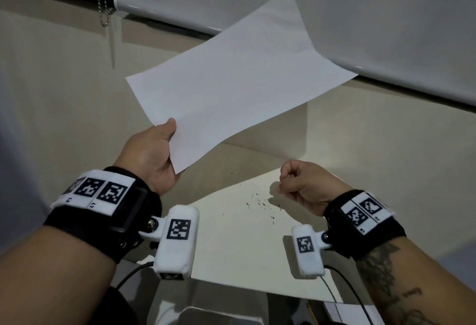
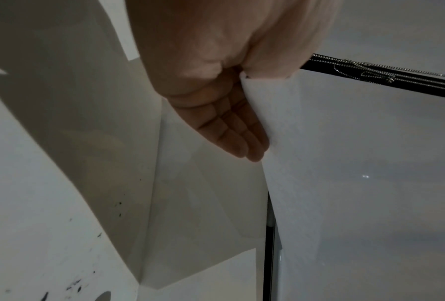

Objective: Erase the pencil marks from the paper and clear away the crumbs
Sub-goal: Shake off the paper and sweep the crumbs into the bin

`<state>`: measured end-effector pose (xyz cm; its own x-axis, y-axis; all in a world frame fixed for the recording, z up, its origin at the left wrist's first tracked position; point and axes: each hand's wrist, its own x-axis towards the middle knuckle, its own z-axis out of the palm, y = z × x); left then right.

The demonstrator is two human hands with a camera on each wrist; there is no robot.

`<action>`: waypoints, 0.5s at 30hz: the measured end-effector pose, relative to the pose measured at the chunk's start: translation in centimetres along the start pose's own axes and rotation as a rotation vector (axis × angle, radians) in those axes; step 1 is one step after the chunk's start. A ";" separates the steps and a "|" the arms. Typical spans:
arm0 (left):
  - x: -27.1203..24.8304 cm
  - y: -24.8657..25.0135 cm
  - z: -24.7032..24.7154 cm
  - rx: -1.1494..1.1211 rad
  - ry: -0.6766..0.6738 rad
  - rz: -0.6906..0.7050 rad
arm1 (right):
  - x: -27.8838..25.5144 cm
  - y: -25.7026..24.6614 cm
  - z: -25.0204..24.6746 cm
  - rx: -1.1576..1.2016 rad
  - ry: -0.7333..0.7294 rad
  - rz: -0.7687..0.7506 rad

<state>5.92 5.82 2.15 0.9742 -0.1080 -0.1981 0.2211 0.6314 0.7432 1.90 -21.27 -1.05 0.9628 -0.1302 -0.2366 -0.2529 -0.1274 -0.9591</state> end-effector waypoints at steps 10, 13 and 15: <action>-1.2 0.6 -0.4 0.345 0.006 0.204 | -2.9 -3.6 -6.2 0.549 0.493 -0.148; -1.2 0.5 -0.5 0.381 -0.050 0.219 | -4.4 -5.0 -7.3 0.473 0.428 -0.170; -1.3 0.3 -0.4 0.390 -0.108 0.211 | -4.5 -4.8 -7.7 0.355 0.399 -0.194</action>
<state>4.67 6.43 2.41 0.9943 -0.1004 0.0359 -0.0025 0.3141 0.9494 -1.90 -27.61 5.80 0.8608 -0.5073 -0.0394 0.0392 0.1433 -0.9889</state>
